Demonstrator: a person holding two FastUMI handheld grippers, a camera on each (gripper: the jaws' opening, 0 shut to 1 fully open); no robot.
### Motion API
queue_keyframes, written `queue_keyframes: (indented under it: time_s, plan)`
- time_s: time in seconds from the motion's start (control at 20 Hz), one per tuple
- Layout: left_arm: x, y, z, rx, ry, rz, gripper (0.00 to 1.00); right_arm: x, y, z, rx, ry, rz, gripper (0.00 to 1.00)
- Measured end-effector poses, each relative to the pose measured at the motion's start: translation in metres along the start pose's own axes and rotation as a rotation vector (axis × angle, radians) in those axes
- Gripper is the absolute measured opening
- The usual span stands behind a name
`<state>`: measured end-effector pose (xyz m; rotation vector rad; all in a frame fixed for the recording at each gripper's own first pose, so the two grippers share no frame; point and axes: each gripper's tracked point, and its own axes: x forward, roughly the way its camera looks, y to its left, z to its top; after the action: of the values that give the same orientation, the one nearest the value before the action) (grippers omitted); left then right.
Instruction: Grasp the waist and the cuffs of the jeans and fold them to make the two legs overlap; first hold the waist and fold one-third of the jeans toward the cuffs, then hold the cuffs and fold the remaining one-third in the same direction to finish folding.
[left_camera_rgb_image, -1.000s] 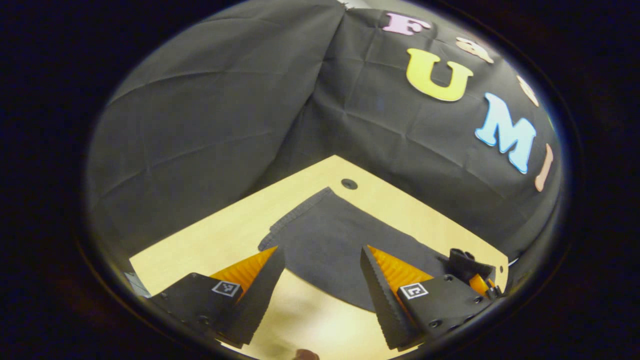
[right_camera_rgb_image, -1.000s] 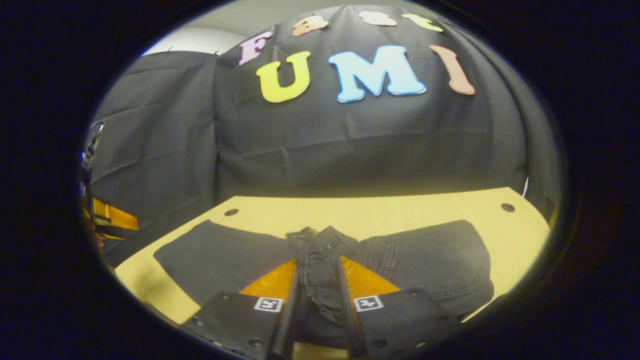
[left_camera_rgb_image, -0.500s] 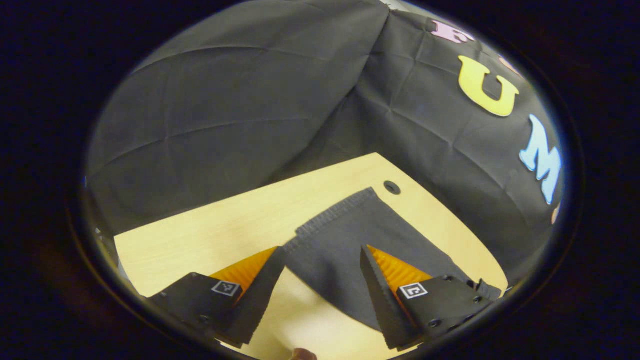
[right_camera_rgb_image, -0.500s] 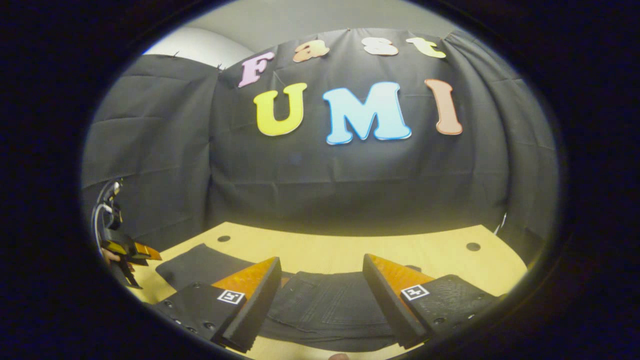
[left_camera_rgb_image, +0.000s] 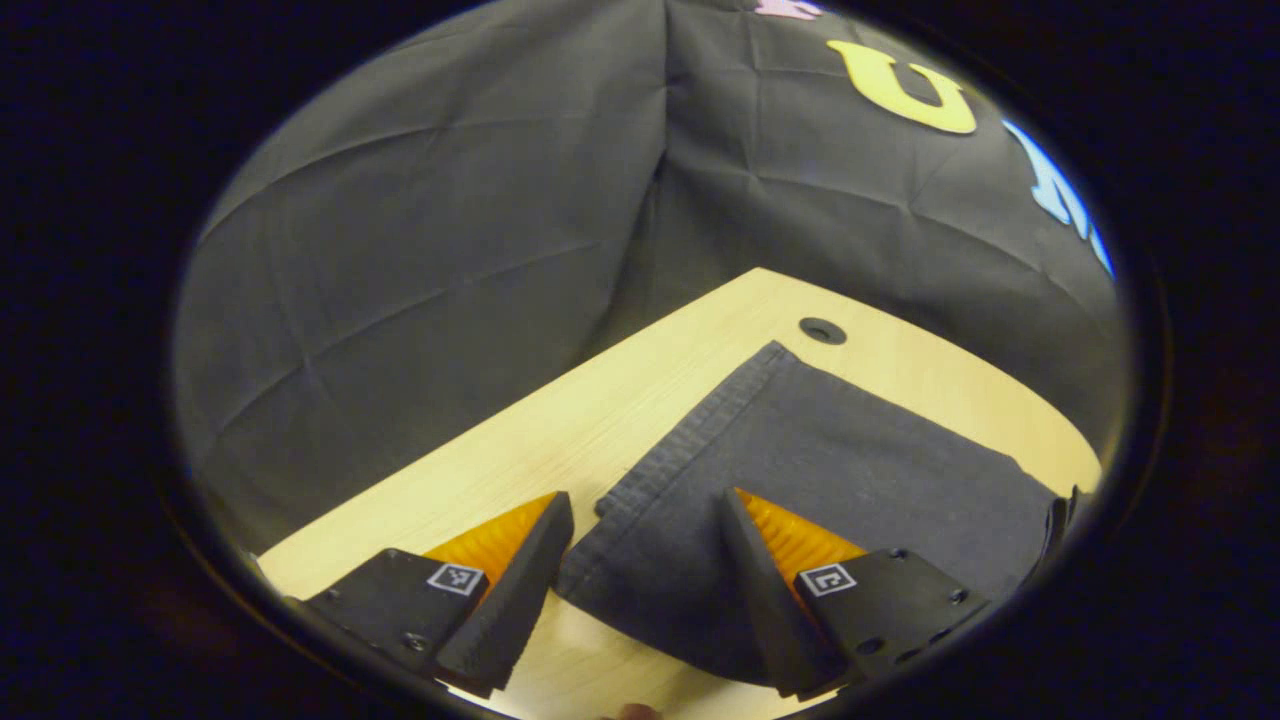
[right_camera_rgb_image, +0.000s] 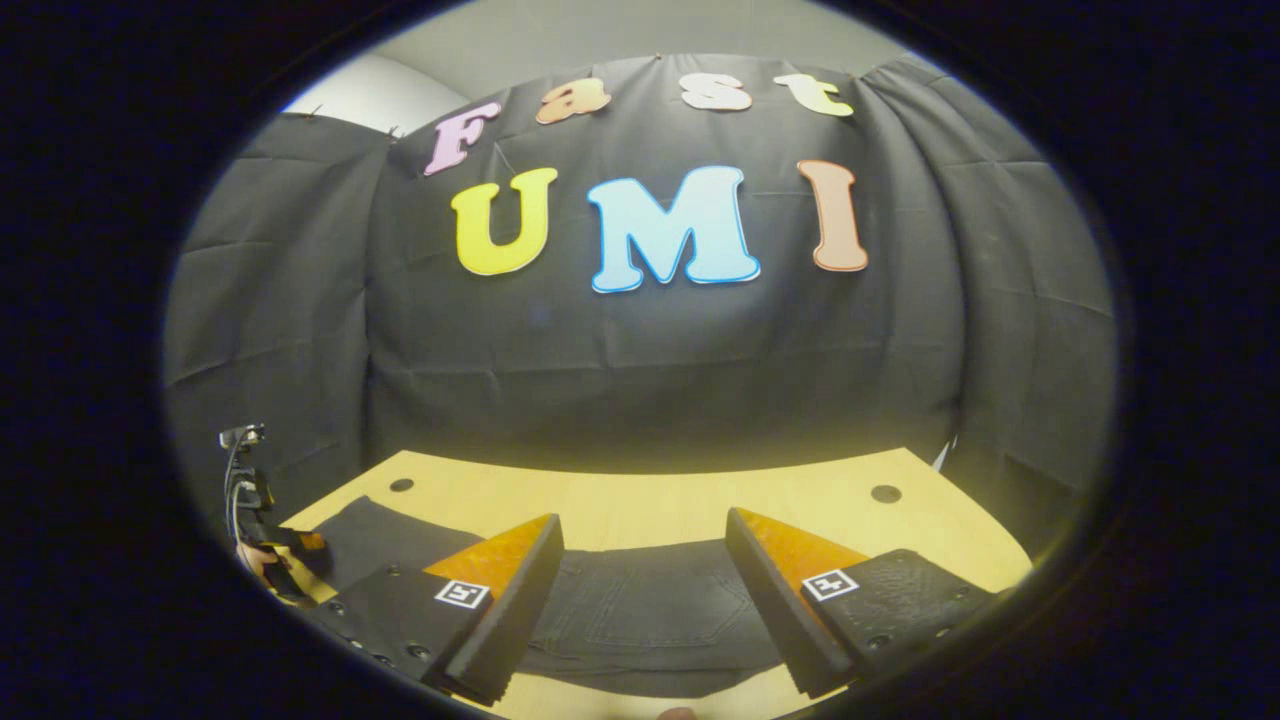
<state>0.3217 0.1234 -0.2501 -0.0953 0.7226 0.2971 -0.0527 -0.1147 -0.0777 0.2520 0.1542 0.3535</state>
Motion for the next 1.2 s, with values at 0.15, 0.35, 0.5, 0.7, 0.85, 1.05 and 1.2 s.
queue_keyframes:
  time_s: [0.15, 0.35, 0.5, 0.7, 0.85, 1.05, 1.2]
  plan:
    - [-0.001, -0.006, 0.006, 0.01, -0.022, -0.039, 0.93, -0.001, 0.002, -0.005, 0.005, 0.021, 0.001, 0.97]
    - [0.008, -0.029, 0.003, -0.009, -0.008, -0.137, 0.46, -0.002, 0.006, -0.013, 0.015, 0.053, 0.007, 0.97]
    - [-0.003, -0.033, 0.013, -0.031, -0.012, -0.163, 0.18, -0.006, 0.006, -0.014, 0.01, 0.061, 0.01, 0.97]
    - [-0.045, -0.069, 0.051, -0.109, -0.069, -0.287, 0.12, -0.013, -0.005, -0.008, -0.01, 0.054, -0.012, 0.97]
    - [-0.106, -0.123, 0.08, -0.059, -0.142, -0.383, 0.12, -0.02, -0.015, 0.006, -0.012, 0.028, -0.035, 0.97]
    - [-0.205, -0.222, 0.106, 0.012, -0.251, -0.522, 0.12, -0.045, -0.029, 0.034, -0.046, -0.042, -0.028, 0.97]
    - [-0.267, -0.293, 0.096, 0.055, -0.279, -0.592, 0.12, -0.063, -0.049, 0.047, -0.122, -0.087, -0.003, 0.97]
